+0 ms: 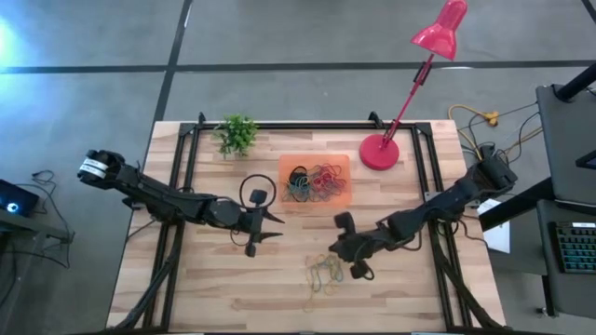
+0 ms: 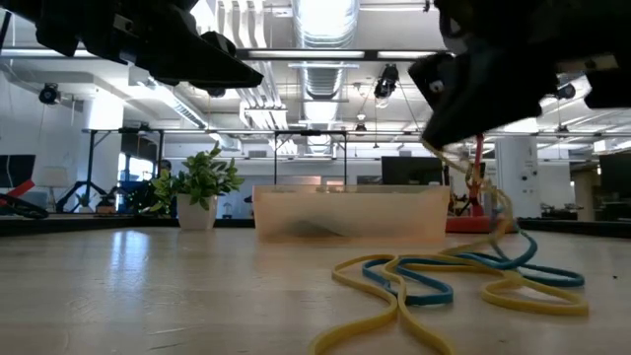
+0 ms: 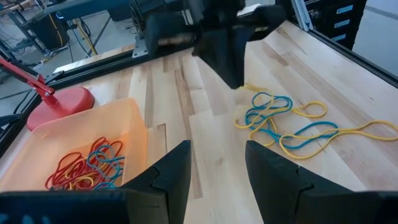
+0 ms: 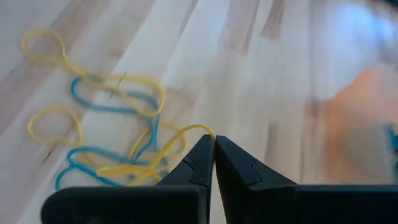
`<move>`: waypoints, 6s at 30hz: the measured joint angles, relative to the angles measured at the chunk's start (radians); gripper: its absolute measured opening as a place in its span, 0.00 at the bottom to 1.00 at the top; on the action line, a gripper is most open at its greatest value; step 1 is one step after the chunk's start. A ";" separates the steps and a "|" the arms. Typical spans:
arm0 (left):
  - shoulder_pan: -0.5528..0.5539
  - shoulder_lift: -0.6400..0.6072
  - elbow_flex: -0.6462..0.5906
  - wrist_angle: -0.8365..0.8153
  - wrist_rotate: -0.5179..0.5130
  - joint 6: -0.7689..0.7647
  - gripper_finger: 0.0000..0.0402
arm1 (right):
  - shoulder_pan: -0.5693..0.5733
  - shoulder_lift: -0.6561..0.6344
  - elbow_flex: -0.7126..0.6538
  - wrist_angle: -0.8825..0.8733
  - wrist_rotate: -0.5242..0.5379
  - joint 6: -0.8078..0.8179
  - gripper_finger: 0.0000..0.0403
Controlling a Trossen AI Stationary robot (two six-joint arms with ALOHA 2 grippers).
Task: Pick and place rubber bands into bin
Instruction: Put the top yellow rubber band into the bin, then put the right blue rubber band into the bin
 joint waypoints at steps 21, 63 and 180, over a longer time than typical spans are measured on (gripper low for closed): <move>0.000 0.000 0.000 0.000 0.000 -0.002 0.34 | -0.025 -0.005 0.403 -0.357 0.238 -0.320 0.02; 0.000 0.000 -0.001 0.000 0.001 -0.024 0.34 | -0.572 -0.006 0.189 -0.294 0.161 -0.181 0.02; 0.002 0.000 -0.035 0.013 0.000 -0.051 0.34 | -0.123 -0.355 -0.072 0.061 0.020 -0.210 0.02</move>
